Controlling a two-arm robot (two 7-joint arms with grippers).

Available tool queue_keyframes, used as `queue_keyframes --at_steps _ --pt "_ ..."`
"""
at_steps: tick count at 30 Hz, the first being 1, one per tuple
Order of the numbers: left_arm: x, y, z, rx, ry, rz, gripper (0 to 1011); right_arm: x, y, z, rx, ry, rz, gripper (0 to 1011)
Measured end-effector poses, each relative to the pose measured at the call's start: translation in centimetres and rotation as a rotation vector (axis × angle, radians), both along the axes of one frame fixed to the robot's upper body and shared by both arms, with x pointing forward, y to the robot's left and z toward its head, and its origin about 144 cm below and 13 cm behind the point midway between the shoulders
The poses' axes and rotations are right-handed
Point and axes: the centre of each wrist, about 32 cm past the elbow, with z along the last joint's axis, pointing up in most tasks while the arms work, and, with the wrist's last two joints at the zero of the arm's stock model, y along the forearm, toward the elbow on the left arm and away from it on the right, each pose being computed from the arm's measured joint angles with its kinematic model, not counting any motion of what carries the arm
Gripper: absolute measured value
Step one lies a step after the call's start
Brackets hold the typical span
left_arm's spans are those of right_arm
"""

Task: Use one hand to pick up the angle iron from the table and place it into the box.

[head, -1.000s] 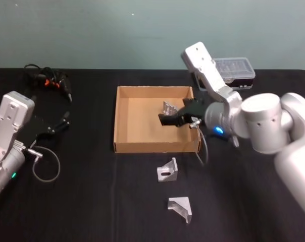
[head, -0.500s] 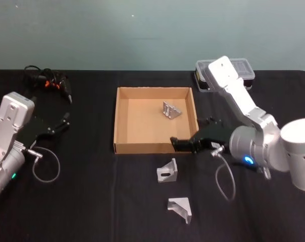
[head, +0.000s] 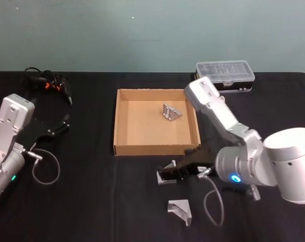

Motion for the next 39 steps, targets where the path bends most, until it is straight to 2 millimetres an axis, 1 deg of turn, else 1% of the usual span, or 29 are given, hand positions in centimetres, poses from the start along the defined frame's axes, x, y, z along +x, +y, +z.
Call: queue_keyframes --at_steps 7,19,28,39 --pt "0.0 0.0 0.0 0.000 0.000 0.000 1011 0.7 0.7 -0.6 0.027 0.073 -0.054 1002" --pt "0.0 0.0 0.0 0.000 0.000 0.000 1011 0.9 0.8 -1.6 0.050 0.128 -0.128 1002" --pt "0.0 0.0 0.0 0.000 0.000 0.000 1011 1.3 1.1 -2.2 0.040 0.141 -0.139 1002" --pt "0.0 0.0 0.0 0.000 0.000 0.000 1011 1.5 1.4 -2.5 0.030 0.125 -0.143 1002"
